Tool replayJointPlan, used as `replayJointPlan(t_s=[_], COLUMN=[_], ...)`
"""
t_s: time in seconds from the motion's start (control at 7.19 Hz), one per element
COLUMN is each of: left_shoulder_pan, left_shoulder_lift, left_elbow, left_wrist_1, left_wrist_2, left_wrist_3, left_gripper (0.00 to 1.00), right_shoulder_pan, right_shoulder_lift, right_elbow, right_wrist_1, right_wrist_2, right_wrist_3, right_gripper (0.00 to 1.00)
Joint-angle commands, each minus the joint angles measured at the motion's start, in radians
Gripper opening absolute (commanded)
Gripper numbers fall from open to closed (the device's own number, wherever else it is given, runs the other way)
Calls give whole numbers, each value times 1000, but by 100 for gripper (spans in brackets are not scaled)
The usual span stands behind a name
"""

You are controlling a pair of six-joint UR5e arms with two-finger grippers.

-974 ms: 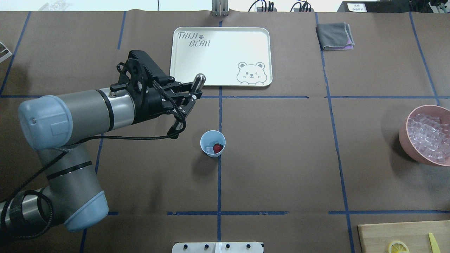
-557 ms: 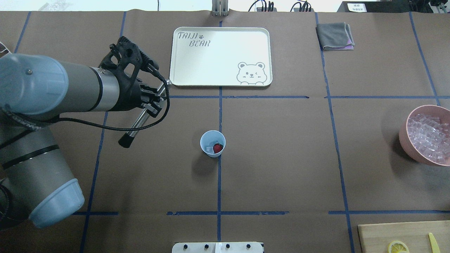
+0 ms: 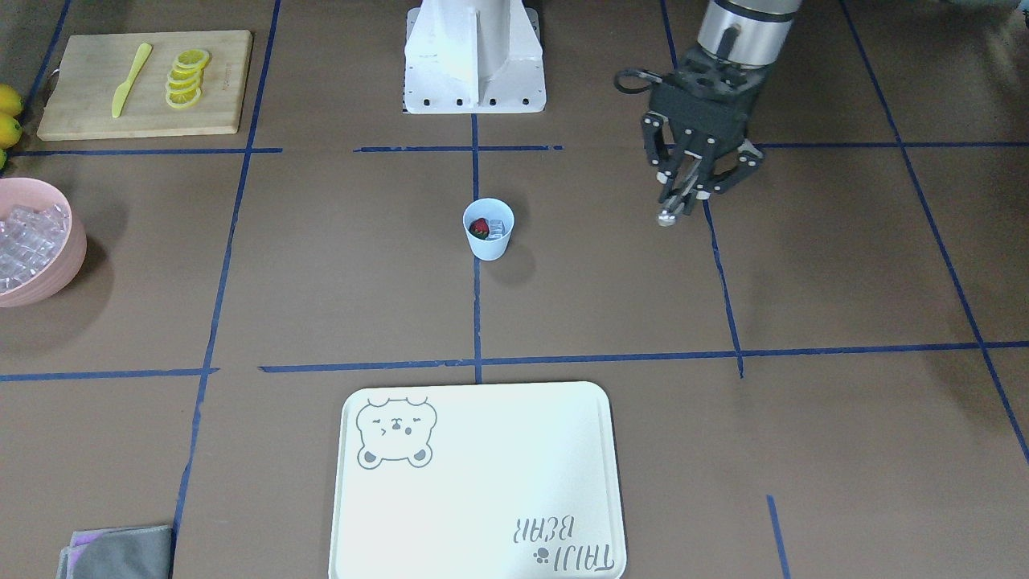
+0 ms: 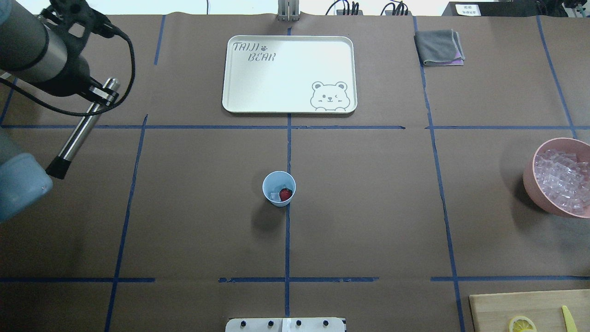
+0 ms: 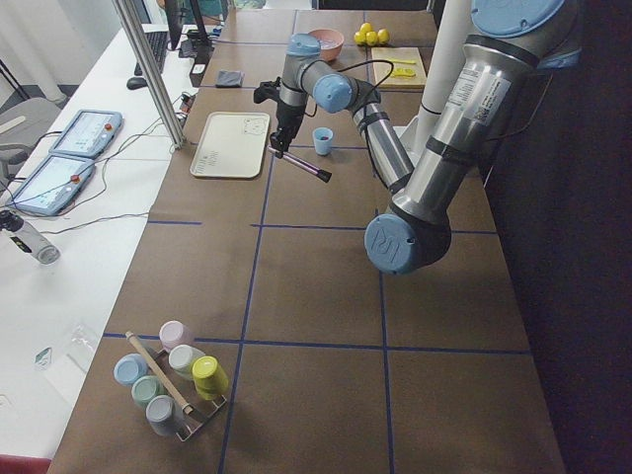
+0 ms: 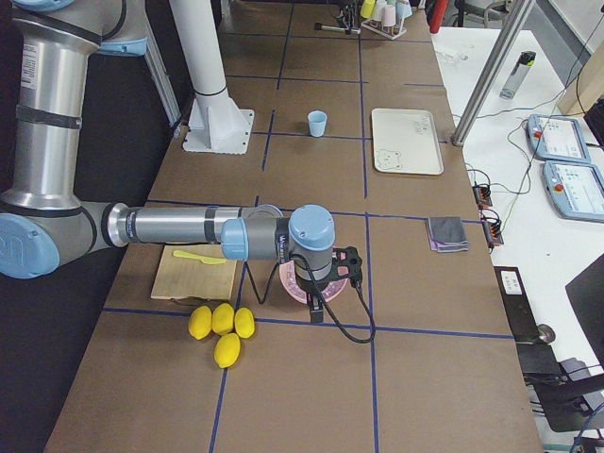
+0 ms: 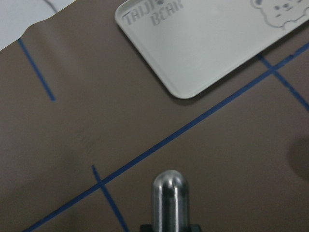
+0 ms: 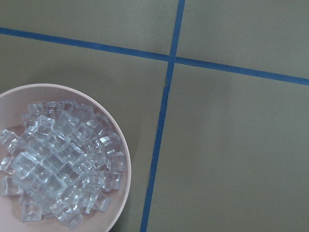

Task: Mash ice and strawberries in cup
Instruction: 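Set the pestle back down by the cup rack and open the left gripper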

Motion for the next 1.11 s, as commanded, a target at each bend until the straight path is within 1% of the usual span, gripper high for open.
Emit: replayJointPlan(t_s=[0.0,0.14,0.28,0.42,0.56,0.7,0.97], left_shoulder_pan=[-112,-117,-129,-141,-143,-145,-151], left_shoulder_lift=[67,124,179,260,302,328,370], left_elbow=[69,89,104,123,182,256,414], left_wrist_1=[61,40,18,-82,-194,-312,-536], left_wrist_2=[-30,-31,-45,-104,-121,-125,-160], left_wrist_3=[-125,-118,-60,-44,-43,-46,-52], left_gripper=[2,1,1,1,0,0,0], right_shoulder_pan=[0,0,0,0,0,0,0], right_shoulder_lift=[0,2,2,2,3,3,3], right_elbow=[0,0,0,0,0,0,3], right_wrist_1=[0,0,0,0,0,0,0], right_wrist_2=[0,0,0,0,-2,-2,0], right_wrist_3=[0,0,0,0,0,0,0], right_gripper=[100,100,100,100,100,100,100])
